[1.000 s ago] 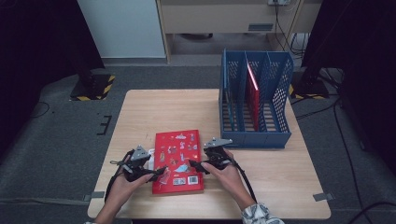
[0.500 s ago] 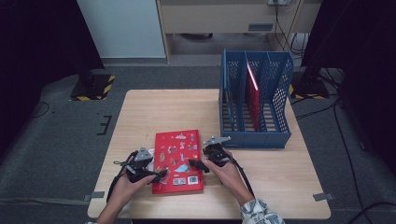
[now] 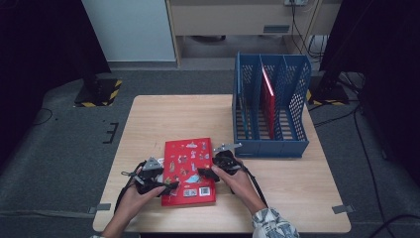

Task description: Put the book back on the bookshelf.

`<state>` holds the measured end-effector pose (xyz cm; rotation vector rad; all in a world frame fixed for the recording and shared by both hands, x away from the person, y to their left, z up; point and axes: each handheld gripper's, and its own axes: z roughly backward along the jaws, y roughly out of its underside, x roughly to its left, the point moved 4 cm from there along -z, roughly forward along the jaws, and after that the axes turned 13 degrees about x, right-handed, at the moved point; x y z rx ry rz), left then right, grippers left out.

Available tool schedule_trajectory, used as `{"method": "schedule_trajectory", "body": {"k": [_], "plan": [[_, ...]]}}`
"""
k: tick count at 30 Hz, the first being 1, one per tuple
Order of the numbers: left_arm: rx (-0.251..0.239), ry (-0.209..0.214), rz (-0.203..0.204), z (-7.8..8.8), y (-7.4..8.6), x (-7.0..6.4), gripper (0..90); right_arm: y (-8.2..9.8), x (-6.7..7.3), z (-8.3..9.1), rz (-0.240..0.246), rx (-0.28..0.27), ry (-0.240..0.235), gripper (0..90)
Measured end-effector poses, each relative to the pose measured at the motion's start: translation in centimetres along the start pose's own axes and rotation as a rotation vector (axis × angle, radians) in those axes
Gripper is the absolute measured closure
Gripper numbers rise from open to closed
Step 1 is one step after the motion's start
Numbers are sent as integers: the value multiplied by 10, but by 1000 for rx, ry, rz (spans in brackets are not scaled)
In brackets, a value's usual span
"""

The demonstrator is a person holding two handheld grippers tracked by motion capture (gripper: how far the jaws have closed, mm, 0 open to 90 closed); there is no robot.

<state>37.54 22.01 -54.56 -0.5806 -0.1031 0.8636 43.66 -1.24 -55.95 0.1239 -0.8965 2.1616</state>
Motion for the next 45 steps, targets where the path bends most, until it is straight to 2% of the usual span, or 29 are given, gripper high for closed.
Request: {"method": "schedule_trajectory", "body": {"k": [5,15,20,23,30,37,42,45], "plan": [[-4,0,-8,0,0,0,100,-2,-1,-1,-10,-2,-12,153],[-15,-2,-25,0,0,0,99,-4,-7,1,-48,-11,-44,252],[-22,14,-19,0,1,1,97,-5,-7,5,-63,-23,-56,300],[-25,26,-12,0,1,1,75,-7,-6,10,-57,-44,-62,317],[-36,58,2,1,1,2,62,-12,0,17,-46,-44,-81,324],[-49,60,-17,3,0,2,58,-22,4,20,-40,-45,-80,323],[-50,62,-6,3,0,2,56,-28,6,19,-41,-11,-76,315],[-55,74,3,2,0,2,44,-29,8,16,-35,18,-107,301]]}}
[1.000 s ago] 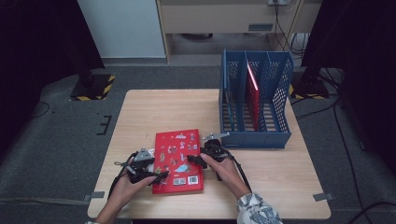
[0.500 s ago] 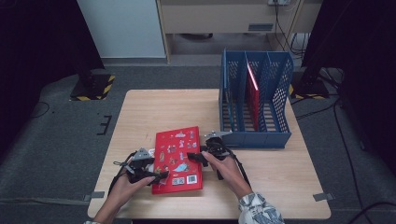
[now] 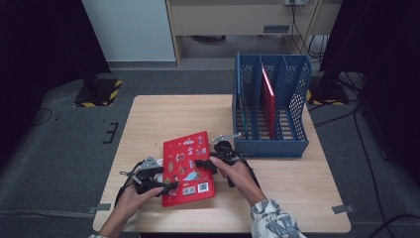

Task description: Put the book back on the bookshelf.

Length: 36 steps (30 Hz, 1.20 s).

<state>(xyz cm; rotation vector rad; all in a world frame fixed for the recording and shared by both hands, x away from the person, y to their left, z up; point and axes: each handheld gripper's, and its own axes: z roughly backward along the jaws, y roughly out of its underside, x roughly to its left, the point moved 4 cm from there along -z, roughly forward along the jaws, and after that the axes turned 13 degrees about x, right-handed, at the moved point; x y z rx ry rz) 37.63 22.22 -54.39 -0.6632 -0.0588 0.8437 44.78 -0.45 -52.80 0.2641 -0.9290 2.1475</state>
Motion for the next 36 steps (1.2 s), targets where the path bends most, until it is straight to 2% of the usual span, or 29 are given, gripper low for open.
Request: {"method": "schedule_trajectory", "body": {"k": [4,9,10,11,12,13,15,21,29,36], "plan": [[1,0,-1,0,0,-1,12,-2,4,-6,15,17,3,268],[-4,26,2,0,0,1,11,-5,8,-9,22,31,-27,259],[-9,36,2,0,0,0,12,-7,11,-11,31,42,-47,256],[-11,34,5,0,0,0,11,-8,15,-15,44,56,-58,203],[-12,29,3,1,-1,0,11,-10,16,-16,55,51,-40,232],[-13,28,3,1,-1,0,11,-13,16,-16,45,36,-16,265],[-17,27,5,1,-1,0,11,-15,16,-16,30,17,-25,272],[-16,26,0,1,-1,0,11,-16,14,-15,21,33,10,353],[-20,30,1,2,-1,-1,9,-21,17,-9,9,24,7,432],[-20,21,-19,4,-2,-3,2,-24,22,0,2,-3,-10,520]]}}
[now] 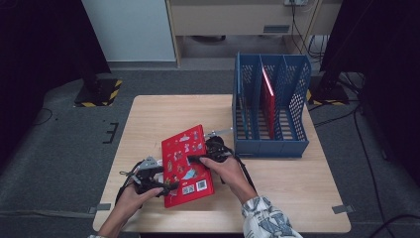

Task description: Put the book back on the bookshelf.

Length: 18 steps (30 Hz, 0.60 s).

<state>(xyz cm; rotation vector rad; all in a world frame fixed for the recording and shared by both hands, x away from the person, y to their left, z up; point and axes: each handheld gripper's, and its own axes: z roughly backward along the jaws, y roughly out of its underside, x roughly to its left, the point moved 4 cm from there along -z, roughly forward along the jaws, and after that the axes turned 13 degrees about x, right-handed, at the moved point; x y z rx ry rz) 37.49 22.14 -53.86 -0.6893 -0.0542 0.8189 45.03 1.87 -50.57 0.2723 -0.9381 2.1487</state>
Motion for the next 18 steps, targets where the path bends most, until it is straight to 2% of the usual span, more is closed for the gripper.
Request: {"method": "schedule_trajectory", "body": {"k": [8,18], "plan": [[-30,-21,8,3,-2,3,0,-3,8,10,6,-32,-44,603],[-47,-13,31,3,-3,6,0,-7,12,19,1,-56,-56,657]]}}
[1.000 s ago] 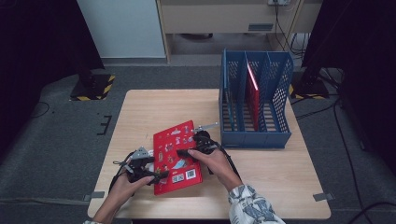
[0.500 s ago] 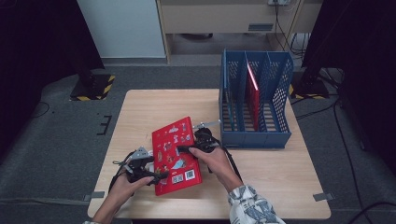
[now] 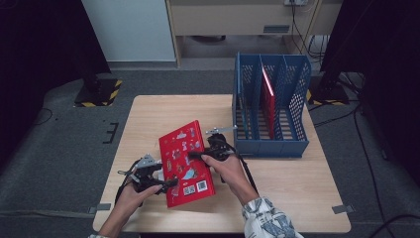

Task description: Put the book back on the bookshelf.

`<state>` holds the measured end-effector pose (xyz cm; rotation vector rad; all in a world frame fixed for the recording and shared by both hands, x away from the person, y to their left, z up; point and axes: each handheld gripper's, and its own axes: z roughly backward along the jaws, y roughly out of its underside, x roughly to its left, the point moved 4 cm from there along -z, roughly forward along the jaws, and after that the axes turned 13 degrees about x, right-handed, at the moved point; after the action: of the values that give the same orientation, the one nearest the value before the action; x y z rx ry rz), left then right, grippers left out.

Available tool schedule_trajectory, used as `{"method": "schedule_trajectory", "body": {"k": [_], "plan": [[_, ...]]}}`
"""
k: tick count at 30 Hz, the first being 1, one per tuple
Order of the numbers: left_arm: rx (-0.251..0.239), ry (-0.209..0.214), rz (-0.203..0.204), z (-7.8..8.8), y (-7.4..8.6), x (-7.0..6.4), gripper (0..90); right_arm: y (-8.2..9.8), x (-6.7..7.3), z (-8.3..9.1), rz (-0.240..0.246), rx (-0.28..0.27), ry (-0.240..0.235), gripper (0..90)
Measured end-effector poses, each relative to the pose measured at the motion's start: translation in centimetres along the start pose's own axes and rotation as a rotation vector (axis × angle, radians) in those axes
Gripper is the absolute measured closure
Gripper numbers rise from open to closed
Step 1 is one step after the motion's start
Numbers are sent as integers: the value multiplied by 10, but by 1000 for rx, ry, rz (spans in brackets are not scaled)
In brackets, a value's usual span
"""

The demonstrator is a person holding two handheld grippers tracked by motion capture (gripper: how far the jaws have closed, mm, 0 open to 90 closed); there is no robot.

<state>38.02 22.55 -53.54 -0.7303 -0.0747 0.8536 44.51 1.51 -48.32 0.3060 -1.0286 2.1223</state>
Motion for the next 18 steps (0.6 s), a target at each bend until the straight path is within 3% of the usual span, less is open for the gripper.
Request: {"method": "schedule_trajectory", "body": {"k": [3,12,18], "plan": [[2,12,12,-1,0,2,0,-1,0,2,3,-6,-1,664],[-6,122,51,-3,1,6,0,-5,8,7,35,-22,-18,690],[12,122,46,2,-2,5,25,-8,13,7,86,-20,-9,674]]}}
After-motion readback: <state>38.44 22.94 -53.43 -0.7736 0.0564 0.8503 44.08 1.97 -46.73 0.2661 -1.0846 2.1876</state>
